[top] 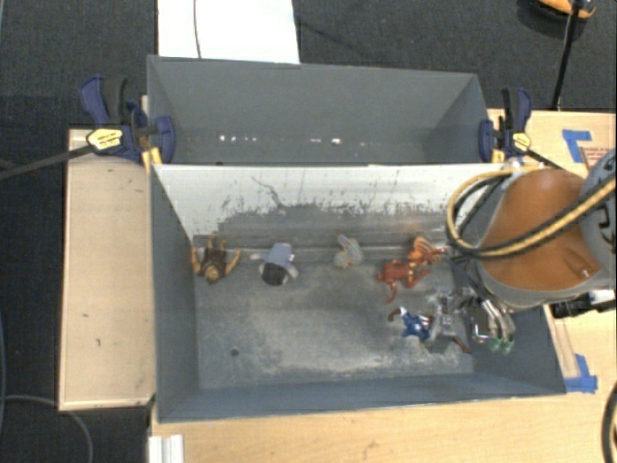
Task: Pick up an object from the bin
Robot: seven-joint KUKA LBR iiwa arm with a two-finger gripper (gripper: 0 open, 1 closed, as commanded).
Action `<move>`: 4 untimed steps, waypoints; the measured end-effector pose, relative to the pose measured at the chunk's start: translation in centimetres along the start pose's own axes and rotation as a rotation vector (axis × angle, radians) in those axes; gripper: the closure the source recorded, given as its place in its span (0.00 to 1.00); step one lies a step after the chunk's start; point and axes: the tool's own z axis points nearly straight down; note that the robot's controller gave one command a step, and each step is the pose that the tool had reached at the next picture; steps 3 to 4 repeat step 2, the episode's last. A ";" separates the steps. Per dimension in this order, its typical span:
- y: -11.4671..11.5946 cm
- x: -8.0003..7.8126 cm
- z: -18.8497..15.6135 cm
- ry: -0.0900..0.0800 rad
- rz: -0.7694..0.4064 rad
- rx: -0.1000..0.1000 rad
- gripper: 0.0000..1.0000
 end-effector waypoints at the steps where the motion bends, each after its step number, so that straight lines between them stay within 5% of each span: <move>1: 0.0 -0.1 -1.0 -0.004 -0.001 0.000 1.00; 4: 0.0 -0.1 -1.8 -0.004 -0.002 0.000 1.00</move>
Offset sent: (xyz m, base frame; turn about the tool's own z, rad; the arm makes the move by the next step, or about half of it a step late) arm -0.0002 0.0001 0.0365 0.0000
